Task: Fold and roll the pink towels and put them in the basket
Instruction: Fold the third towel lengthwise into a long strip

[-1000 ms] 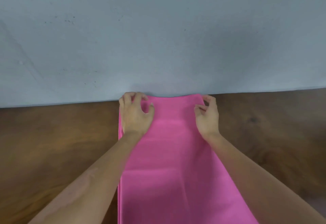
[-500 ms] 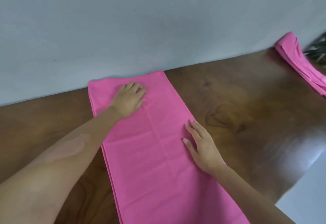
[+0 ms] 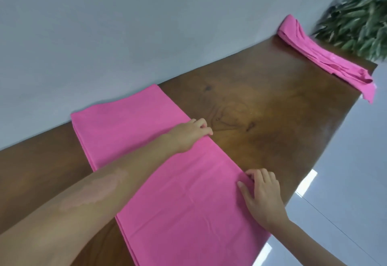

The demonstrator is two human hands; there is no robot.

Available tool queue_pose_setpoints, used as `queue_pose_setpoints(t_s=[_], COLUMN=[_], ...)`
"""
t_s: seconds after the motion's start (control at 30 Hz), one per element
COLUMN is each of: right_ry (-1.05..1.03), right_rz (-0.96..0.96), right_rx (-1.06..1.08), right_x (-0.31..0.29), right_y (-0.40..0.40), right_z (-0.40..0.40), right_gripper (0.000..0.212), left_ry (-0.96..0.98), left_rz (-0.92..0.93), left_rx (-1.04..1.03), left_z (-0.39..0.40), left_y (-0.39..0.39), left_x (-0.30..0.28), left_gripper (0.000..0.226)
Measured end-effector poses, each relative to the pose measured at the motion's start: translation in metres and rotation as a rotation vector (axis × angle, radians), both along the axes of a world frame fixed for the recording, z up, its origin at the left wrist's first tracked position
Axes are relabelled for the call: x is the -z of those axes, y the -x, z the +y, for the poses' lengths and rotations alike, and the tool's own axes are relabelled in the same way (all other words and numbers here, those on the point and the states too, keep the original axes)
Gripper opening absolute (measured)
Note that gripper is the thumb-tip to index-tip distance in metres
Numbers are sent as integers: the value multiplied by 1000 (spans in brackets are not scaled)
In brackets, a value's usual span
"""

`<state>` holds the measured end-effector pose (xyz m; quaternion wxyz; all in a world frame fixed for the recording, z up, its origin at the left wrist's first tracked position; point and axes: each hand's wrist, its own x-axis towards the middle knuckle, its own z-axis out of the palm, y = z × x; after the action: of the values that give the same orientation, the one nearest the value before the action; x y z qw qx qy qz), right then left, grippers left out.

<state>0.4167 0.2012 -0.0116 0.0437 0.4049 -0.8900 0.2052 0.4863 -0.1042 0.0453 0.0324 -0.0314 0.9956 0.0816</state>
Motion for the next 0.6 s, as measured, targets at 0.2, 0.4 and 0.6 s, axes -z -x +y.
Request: queue_pose_setpoints(t_s=[0.2, 0.4, 0.6], right_ry=[-96, -134, -80], right_rz=[-27, -74, -175], right_rx=[-7, -74, -169], right_x=[-5, -8, -11], right_y=[19, 33, 35], right_z=[43, 73, 95], right_gripper=[40, 43, 58], left_ry=[172, 262, 236], left_rz=[-343, -433, -388], left_rx=[-172, -439, -731], left_z=[31, 54, 80], left_y=[29, 54, 64], left_x=[-23, -23, -9], left_gripper=[50, 63, 64])
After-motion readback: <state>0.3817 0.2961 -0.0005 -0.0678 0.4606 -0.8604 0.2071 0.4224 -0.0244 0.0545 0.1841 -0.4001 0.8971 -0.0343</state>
